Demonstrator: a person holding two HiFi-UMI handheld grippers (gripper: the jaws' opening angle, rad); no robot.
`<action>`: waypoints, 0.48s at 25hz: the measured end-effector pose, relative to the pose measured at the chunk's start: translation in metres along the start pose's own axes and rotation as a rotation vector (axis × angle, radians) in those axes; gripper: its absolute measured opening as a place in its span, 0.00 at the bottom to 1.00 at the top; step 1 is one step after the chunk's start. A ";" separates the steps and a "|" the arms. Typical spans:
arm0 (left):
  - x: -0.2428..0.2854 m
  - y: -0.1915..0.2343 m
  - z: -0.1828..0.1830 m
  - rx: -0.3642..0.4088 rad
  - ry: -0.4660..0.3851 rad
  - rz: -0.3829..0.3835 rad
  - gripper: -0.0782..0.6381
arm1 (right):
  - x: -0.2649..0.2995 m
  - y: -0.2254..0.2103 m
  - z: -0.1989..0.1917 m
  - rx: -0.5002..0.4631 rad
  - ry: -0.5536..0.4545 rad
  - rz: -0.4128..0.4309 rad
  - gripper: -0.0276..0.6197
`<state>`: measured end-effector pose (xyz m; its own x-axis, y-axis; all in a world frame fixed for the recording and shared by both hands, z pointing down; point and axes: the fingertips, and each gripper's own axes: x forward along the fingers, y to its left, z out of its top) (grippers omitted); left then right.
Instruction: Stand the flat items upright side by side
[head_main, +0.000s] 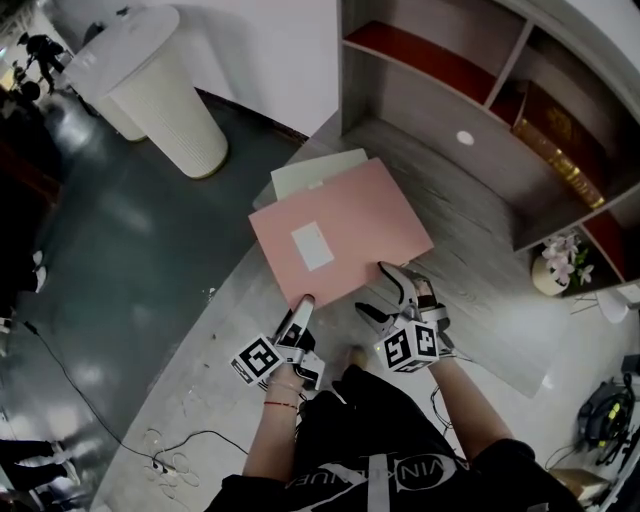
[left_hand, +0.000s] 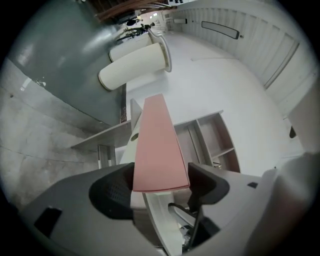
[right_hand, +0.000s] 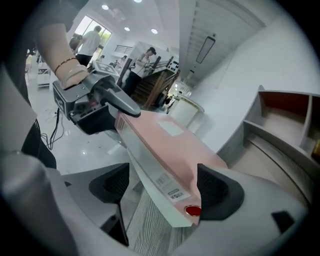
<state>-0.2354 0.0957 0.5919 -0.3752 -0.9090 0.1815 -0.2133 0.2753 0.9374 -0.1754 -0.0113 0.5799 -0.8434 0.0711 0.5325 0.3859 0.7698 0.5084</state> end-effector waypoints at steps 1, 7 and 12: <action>0.000 -0.002 0.001 0.002 -0.003 0.002 0.57 | 0.002 0.000 0.001 -0.012 0.000 0.001 0.68; 0.002 -0.021 0.002 -0.071 -0.023 -0.020 0.56 | 0.010 -0.003 0.008 -0.012 -0.017 0.003 0.68; -0.003 -0.034 0.009 -0.075 -0.008 -0.004 0.55 | 0.012 -0.012 0.018 -0.010 -0.038 -0.022 0.68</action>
<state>-0.2349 0.0919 0.5573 -0.3816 -0.9074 0.1759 -0.1470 0.2475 0.9577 -0.1969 -0.0085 0.5680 -0.8652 0.0785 0.4952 0.3709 0.7649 0.5267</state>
